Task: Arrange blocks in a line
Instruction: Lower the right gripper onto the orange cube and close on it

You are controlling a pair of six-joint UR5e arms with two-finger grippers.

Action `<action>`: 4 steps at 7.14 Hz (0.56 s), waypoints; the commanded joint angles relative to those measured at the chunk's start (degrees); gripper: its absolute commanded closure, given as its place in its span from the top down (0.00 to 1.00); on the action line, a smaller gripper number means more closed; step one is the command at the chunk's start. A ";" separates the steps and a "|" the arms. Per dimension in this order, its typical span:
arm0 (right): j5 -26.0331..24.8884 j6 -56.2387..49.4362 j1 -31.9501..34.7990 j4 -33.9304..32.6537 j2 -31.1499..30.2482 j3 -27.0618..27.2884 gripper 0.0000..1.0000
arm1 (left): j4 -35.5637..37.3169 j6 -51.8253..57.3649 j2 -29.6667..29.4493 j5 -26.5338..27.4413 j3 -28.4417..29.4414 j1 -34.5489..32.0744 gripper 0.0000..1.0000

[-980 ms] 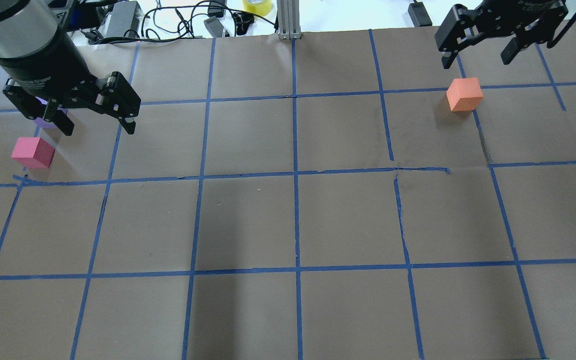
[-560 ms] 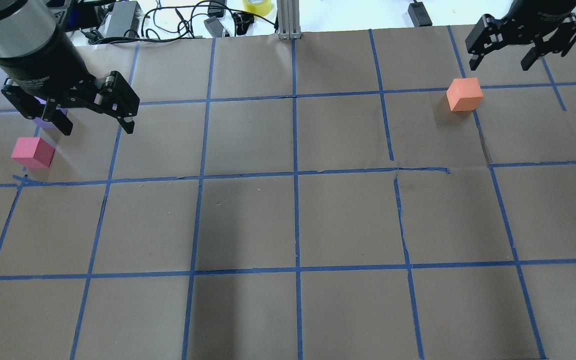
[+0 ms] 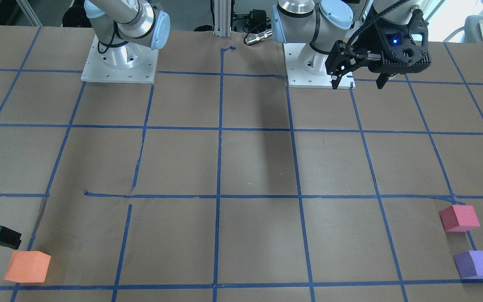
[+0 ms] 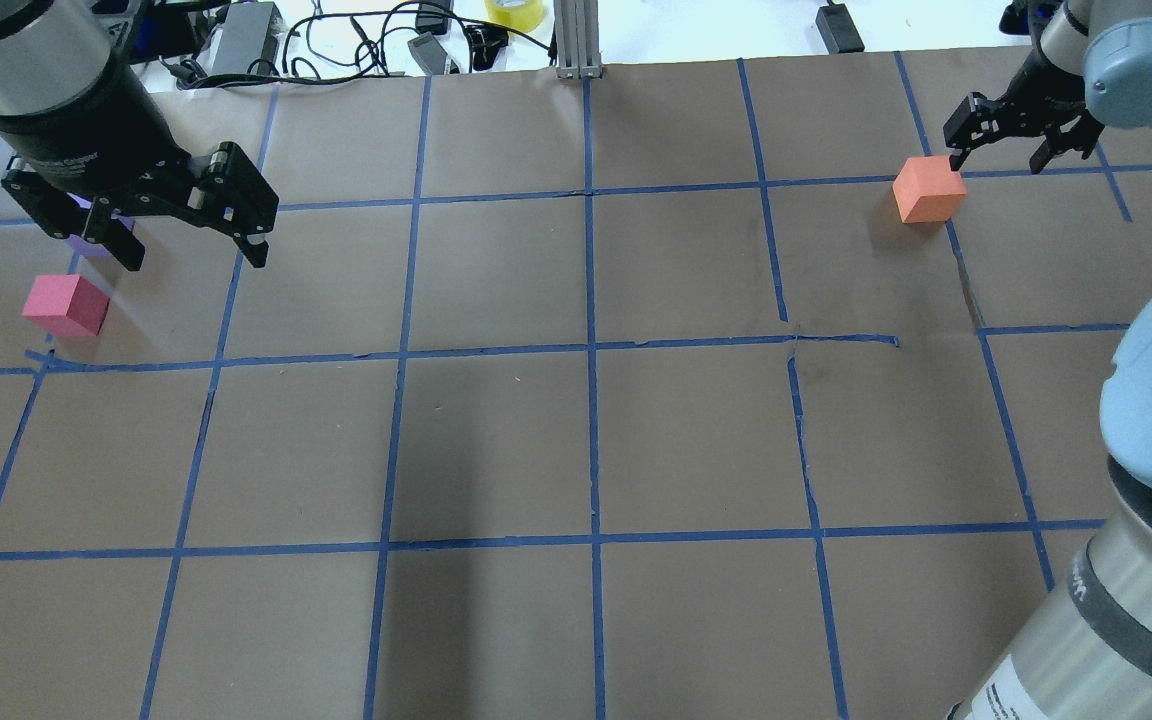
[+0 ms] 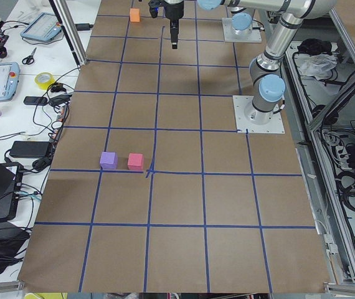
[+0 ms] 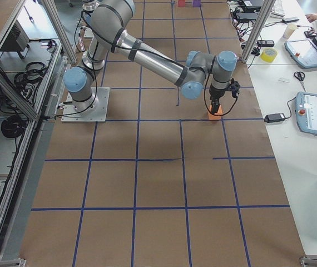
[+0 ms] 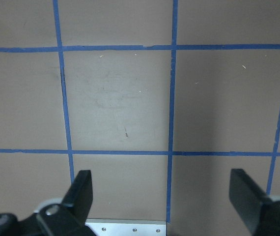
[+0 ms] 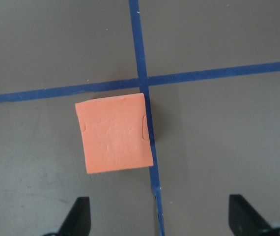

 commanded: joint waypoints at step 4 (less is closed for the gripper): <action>0.03 -1.04 2.42 -1.52 3.82 -1.23 1.00 | 0.00 0.00 0.01 0.01 0.00 0.00 1.00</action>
